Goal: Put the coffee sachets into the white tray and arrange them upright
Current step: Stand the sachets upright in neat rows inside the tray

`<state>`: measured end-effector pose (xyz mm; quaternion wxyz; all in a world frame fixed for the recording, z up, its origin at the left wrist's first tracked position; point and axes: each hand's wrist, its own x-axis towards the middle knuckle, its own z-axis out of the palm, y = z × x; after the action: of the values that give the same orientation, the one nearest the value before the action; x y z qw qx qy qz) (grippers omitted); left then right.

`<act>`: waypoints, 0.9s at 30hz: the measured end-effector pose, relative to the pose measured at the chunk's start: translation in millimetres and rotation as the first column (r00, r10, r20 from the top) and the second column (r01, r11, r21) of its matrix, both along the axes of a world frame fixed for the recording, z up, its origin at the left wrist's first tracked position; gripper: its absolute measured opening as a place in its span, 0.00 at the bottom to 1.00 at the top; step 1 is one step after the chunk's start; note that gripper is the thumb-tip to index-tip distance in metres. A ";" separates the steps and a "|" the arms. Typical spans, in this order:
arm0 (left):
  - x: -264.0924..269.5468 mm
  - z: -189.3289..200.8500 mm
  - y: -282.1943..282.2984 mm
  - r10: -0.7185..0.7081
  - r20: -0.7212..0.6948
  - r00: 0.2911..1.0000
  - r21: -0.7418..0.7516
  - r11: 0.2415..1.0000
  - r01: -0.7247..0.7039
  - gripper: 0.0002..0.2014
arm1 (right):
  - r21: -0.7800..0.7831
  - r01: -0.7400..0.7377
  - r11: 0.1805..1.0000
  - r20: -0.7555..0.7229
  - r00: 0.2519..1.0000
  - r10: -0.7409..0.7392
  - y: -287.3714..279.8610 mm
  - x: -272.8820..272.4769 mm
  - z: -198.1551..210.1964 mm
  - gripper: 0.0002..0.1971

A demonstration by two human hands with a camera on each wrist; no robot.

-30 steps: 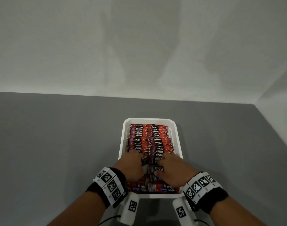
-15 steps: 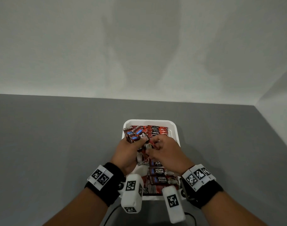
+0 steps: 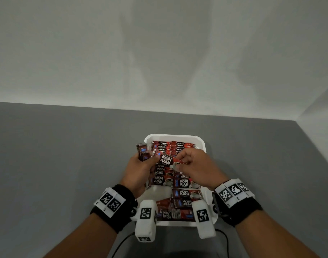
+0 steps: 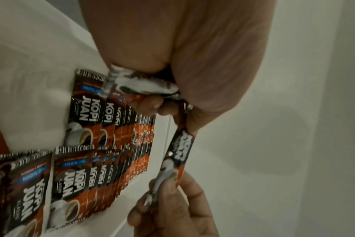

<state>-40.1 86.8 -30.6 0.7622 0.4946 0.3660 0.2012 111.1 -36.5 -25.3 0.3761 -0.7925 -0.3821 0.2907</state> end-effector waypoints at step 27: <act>-1.5 -23.4 12.2 0.073 -0.047 0.996 -0.038 0.996 -0.075 0.11 | -0.051 -0.040 0.998 -0.051 0.998 0.037 18.0 -12.7 -21.6 0.04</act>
<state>-41.6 99.0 -54.0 0.7553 0.4701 0.4051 0.2108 98.4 -18.5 -46.9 0.3591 -0.7871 -0.3800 0.3273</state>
